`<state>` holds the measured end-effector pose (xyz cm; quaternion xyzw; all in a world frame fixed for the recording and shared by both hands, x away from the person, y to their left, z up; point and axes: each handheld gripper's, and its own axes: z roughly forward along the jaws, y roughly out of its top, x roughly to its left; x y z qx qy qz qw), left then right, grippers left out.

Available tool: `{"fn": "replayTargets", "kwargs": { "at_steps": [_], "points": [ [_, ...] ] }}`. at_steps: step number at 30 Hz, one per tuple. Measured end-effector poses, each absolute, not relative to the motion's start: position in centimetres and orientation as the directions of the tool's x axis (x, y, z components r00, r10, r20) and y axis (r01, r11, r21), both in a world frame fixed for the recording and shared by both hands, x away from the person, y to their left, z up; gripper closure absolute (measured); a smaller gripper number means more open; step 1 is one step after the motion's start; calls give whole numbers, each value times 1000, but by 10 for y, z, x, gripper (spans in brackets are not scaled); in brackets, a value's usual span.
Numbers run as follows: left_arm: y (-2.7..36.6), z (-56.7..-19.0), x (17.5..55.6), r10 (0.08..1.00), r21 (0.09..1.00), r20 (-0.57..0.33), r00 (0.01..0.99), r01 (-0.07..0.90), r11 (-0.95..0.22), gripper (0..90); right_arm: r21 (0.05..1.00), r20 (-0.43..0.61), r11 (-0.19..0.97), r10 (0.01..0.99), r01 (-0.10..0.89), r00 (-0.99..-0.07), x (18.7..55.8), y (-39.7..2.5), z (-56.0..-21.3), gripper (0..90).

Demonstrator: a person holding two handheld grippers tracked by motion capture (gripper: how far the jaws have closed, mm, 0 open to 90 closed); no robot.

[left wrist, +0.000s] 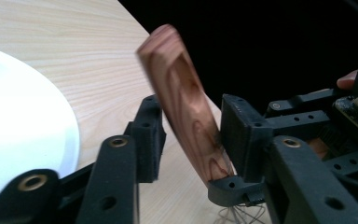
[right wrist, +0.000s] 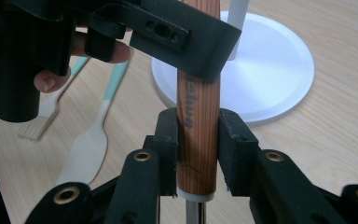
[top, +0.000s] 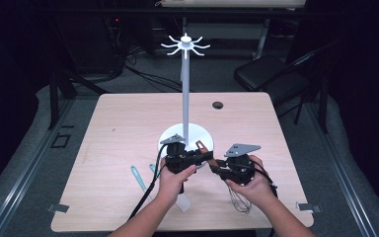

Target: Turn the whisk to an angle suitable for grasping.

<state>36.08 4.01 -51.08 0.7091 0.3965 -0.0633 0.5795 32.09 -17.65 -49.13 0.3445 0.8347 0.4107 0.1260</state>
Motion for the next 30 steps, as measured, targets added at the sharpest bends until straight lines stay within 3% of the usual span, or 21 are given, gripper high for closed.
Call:
{"fn": "replayTargets", "kwargs": {
  "at_steps": [8,12,16,25,30],
  "points": [
    [41,-511,361,484,766,-560,672,643,-5,621,772,79,422,678,475,-731,322,-177,-492,703],
    [42,-510,362,477,762,-572,667,648,8,634,768,90,424,672,481,-735,321,-178,-493,646],
    [43,-510,362,481,764,-570,666,646,10,635,756,94,427,678,495,-729,319,-182,-496,643],
    [43,-510,362,488,761,-568,662,648,7,630,719,138,426,686,548,-715,314,-187,-504,711],
    [41,-511,361,470,756,-581,665,654,9,574,714,145,427,685,555,-714,316,-187,-502,719]
  ]
}}
